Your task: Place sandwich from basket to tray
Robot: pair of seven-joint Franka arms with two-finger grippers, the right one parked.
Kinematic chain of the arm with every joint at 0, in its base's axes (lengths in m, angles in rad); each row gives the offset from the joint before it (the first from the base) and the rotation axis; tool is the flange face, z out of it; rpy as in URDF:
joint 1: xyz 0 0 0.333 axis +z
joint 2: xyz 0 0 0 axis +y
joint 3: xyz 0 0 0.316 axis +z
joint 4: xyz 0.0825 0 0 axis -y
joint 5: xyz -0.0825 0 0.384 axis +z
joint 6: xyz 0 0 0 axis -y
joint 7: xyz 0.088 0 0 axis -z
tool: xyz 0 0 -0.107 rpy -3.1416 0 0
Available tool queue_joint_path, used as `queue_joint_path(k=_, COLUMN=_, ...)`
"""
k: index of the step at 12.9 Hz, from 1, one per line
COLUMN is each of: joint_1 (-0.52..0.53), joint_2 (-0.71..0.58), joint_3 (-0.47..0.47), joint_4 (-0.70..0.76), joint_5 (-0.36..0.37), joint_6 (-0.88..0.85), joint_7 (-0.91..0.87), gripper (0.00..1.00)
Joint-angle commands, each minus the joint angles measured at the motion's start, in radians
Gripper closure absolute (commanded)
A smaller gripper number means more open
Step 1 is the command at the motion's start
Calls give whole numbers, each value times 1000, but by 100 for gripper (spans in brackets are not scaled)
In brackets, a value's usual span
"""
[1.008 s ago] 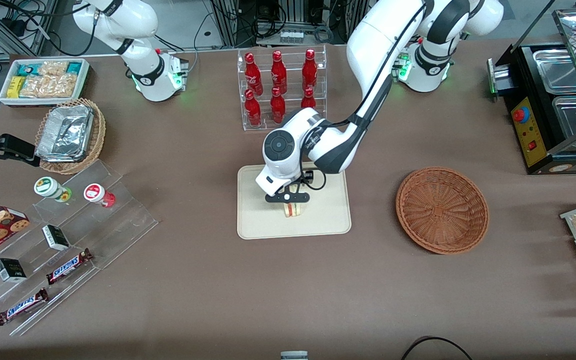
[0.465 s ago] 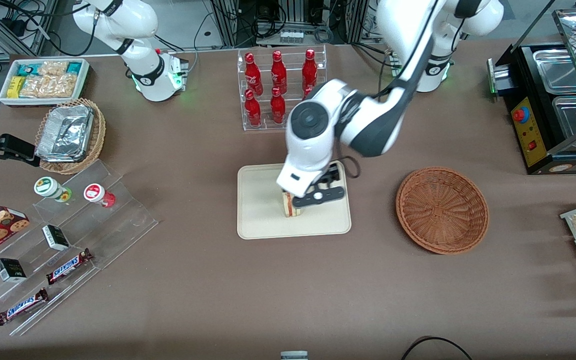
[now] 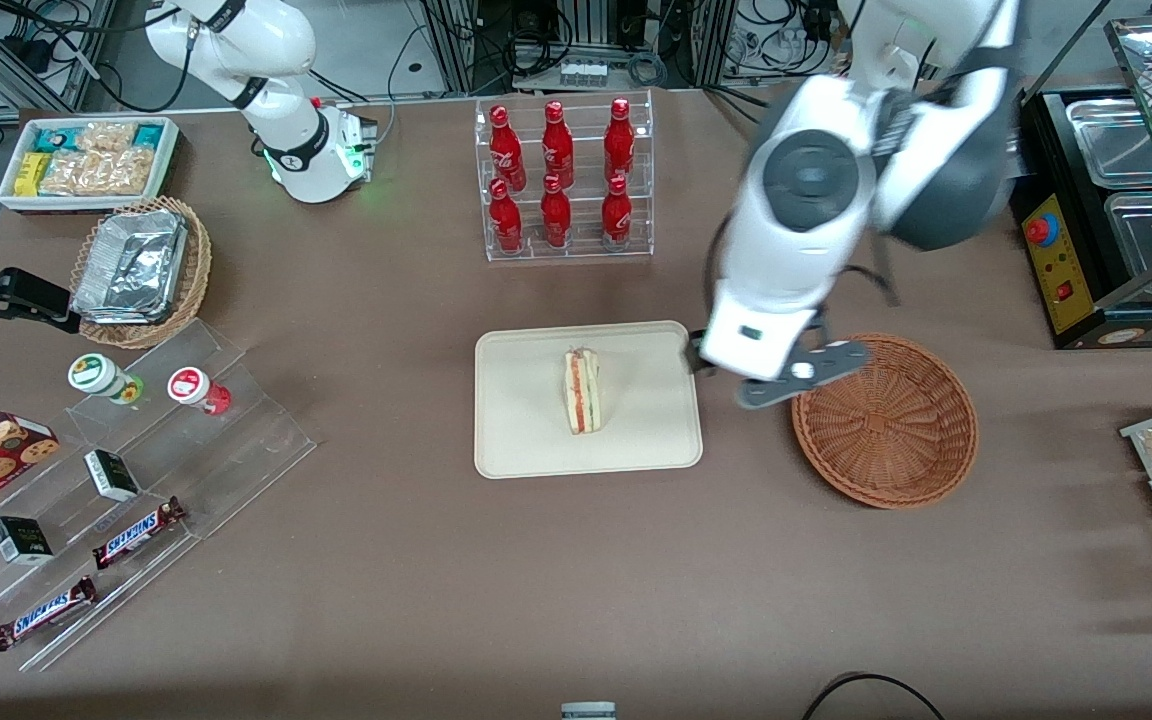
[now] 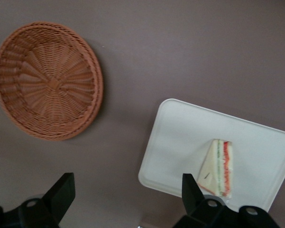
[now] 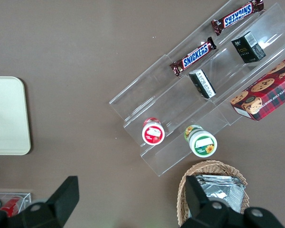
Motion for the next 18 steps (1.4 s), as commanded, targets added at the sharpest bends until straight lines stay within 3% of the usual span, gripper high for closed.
queue_joint_path(k=1, joint_1=63, joint_2=-70, joint_3=-4, joint_4=-30, joint_5=-7, joint_6=-70, joint_7=108, gripper=1)
queue_joint_path(k=5, joint_1=175, joint_2=-156, joint_3=-2, joint_4=-49, joint_5=5, joint_6=-162, joint_7=300, gripper=1)
queue_joint_path(k=13, joint_1=376, joint_2=-320, joint_3=-2, joint_4=-211, joint_5=26, joint_6=-150, joint_7=661, gripper=1)
queue_joint_path(k=18, joint_1=455, joint_2=-385, joint_3=-33, joint_4=-292, joint_5=28, joint_6=-98, joint_7=763, gripper=1)
